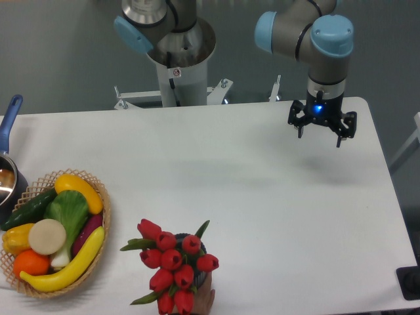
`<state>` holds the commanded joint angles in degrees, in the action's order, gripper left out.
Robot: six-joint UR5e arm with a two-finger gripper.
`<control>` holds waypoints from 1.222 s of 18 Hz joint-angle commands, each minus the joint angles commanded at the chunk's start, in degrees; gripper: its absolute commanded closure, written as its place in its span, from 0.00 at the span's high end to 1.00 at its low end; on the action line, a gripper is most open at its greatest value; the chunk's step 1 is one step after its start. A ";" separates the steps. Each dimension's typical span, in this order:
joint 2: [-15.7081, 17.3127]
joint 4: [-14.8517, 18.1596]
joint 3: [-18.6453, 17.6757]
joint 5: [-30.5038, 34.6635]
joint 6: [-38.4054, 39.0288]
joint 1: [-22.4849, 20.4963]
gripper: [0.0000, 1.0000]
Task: Pick up the flowers from the vase
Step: 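Move the open gripper down toward the red tulips in the grey vase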
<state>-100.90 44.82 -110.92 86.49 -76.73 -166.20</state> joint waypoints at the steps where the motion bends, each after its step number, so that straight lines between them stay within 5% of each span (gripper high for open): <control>1: 0.09 -0.17 -0.35 -0.17 0.00 0.09 1.00; 5: 0.18 -0.44 -0.61 -3.50 0.09 0.44 1.00; 7: 0.00 -1.05 -0.97 -13.48 0.52 -0.61 1.00; 14: -0.44 -1.41 1.66 -31.53 7.98 2.71 1.00; 18: -5.78 -1.41 7.45 -42.75 14.22 6.58 1.00; 22: -7.99 -1.84 8.44 -54.21 14.77 7.12 1.00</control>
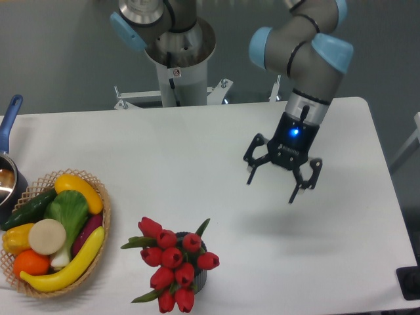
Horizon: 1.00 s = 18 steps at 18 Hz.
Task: Pick up the flowers from the vase
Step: 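Move the open gripper down toward the red tulips in the grey vase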
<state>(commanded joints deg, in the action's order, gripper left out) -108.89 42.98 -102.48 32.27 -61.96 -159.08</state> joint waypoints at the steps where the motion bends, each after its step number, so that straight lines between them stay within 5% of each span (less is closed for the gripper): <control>1: -0.44 -0.53 0.17 -1.84 0.00 0.18 1.00; 18: -11.69 -1.32 11.42 -8.89 -0.44 9.05 1.00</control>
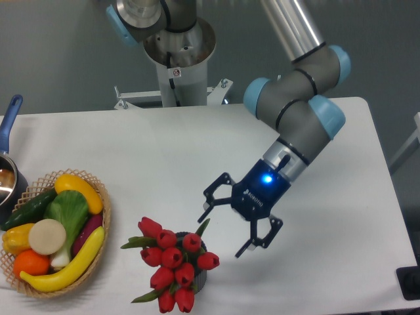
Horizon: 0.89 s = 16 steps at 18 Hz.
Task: Pick up the flowers from the vase
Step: 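Move the open gripper down toward the red tulips in the grey vase, then close the gripper around the tulip stems above the vase rim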
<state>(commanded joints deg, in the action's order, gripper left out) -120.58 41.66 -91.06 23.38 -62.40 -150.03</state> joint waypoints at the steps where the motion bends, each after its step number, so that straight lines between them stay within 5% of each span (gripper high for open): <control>1: -0.44 -0.26 0.44 0.00 -0.09 0.52 1.00; 9: -1.41 -1.06 0.44 -0.09 -0.09 3.43 1.00; 12: -1.50 -1.06 0.44 -0.09 0.00 3.87 0.77; 16: -1.76 -1.06 0.44 -0.09 0.00 3.87 0.32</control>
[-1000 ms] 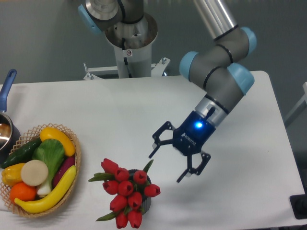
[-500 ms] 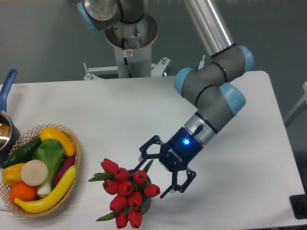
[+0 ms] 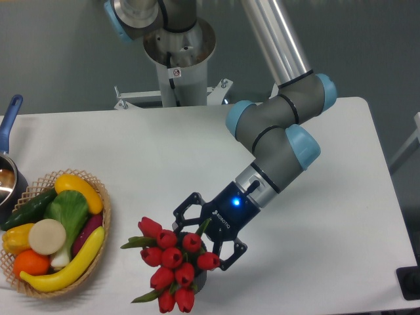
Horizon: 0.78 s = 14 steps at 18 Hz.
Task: Pick up the flowers from the vase
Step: 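Close the gripper around the tulip stems above the vase rim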
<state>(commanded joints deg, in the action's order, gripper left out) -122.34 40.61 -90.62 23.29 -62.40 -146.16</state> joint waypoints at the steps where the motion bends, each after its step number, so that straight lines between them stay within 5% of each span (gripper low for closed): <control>1: 0.09 0.00 0.00 0.00 0.00 0.00 0.23; 6: 0.70 0.00 0.00 -0.17 0.17 -0.61 0.04; 14: 3.07 0.00 0.70 -4.65 2.02 -1.93 0.03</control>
<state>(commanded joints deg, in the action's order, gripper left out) -119.27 40.61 -89.91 18.64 -60.38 -148.09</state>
